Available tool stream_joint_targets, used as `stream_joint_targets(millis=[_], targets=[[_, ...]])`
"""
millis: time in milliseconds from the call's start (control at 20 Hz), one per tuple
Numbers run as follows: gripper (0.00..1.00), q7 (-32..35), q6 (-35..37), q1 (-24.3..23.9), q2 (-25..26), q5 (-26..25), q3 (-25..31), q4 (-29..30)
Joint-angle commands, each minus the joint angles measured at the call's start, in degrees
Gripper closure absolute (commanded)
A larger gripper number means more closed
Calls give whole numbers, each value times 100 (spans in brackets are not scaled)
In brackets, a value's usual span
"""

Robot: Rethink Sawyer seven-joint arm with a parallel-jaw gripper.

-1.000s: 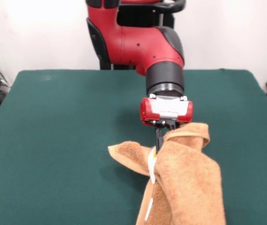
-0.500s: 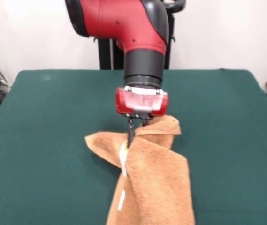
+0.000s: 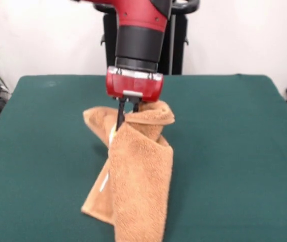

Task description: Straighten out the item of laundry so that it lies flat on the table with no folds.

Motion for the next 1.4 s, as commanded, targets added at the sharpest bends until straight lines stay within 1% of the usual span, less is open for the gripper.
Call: stream_joint_targets(millis=[50,100,150,200,250,400,450,550,700,800,900,950,1050,1150,1250,1350,1400], targets=[[100,1092,3154,337,-197,966,193,13],[100,1117,3449,277,-38,1066,252,-103],[100,1139,3673,137,118,1206,409,-120],[100,1246,3805,89,242,1354,439,-124],[100,1384,4070,139,327,1461,325,-191],[100,1747,5170,256,475,1669,-4,-437],[100,1736,5663,127,538,1782,94,-483],[100,1571,5995,-57,656,1902,229,-544],[100,1398,6193,-221,596,2252,498,-279],[100,1435,6340,-244,482,2562,638,-17],[100,1610,6338,-185,432,2840,627,172],[100,1674,6387,-164,483,2913,593,170],[100,1860,6656,-58,649,2927,457,-18],[100,1995,7214,-12,882,2812,381,-425],[100,1930,7709,-34,1097,2635,374,-818],[100,1945,8216,-10,1062,2434,281,-1031],[100,1972,8288,17,1018,2435,250,-1029]])
